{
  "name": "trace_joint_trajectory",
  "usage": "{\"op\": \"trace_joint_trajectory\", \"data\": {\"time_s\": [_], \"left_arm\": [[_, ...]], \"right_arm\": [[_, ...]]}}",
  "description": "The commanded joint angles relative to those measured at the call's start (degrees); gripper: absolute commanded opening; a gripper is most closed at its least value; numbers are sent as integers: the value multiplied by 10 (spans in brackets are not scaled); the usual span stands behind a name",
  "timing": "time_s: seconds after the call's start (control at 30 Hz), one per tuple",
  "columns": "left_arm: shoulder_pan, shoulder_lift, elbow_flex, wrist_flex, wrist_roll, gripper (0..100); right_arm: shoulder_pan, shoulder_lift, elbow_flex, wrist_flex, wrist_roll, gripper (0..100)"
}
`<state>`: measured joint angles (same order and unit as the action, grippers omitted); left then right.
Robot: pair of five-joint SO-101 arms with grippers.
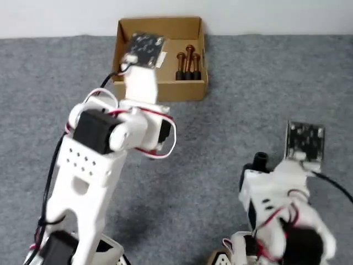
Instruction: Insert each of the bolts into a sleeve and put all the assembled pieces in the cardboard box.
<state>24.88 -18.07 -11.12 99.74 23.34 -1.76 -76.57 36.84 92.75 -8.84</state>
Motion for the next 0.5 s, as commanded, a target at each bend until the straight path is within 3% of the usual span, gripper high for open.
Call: {"op": "trace_joint_trajectory", "data": {"time_s": [0.0,0.2,0.47], "left_arm": [[3,-89,61,-32,36,5],[-3,-276,235,-109,40,5],[-65,-521,465,-209,41,5]], "right_arm": [[-57,-58,45,-53,-57,9],[-138,-114,98,-112,-105,9],[-148,-116,132,-159,-105,9]]}}
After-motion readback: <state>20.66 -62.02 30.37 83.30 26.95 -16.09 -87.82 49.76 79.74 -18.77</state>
